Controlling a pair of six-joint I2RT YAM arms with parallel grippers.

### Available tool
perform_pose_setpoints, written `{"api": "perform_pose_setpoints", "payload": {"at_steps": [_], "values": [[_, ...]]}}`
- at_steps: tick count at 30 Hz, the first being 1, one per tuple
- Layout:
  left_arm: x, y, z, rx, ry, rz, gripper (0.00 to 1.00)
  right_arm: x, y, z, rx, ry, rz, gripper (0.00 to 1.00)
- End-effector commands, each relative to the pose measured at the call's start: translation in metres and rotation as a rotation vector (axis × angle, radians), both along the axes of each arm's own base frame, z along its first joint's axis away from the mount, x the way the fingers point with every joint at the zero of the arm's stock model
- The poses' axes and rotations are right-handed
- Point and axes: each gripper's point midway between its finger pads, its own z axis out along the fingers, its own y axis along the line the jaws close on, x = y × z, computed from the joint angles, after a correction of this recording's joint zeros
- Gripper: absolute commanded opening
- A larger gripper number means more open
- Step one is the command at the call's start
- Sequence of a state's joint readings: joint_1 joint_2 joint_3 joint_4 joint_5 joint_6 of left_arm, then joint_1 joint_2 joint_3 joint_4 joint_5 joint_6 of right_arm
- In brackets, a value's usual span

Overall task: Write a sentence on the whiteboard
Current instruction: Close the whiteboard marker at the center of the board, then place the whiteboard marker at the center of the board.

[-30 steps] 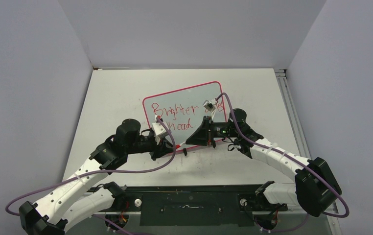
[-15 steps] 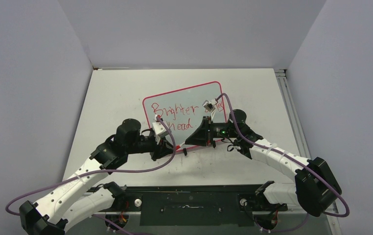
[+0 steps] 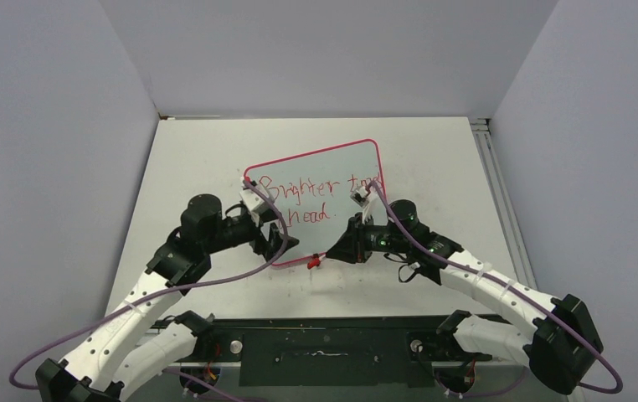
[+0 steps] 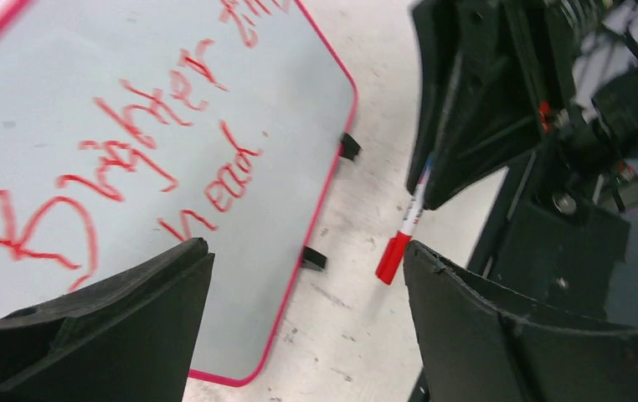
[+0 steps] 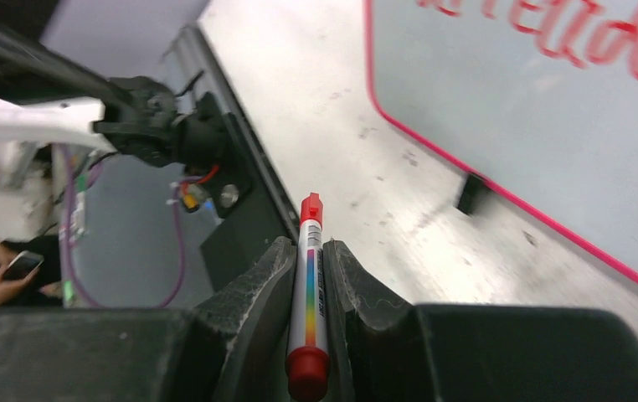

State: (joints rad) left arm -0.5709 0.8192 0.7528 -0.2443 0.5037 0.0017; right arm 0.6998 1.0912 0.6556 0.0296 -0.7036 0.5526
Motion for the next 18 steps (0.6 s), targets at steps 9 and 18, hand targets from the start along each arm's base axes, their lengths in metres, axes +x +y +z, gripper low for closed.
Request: {"api": "perform_pose_setpoints", "payload": {"at_steps": [9, 18], "values": [[0.099, 0.122, 0.042, -0.195, 0.005, 0.693, 0.94, 0.022, -0.056, -0.080, -0.220, 0.025, -0.355, 0.07], [0.111, 0.200, 0.022, -0.111, 0.029, 1.095, 0.99, 0.033, -0.094, -0.122, -0.419, 0.082, -0.544, 0.13]]}}
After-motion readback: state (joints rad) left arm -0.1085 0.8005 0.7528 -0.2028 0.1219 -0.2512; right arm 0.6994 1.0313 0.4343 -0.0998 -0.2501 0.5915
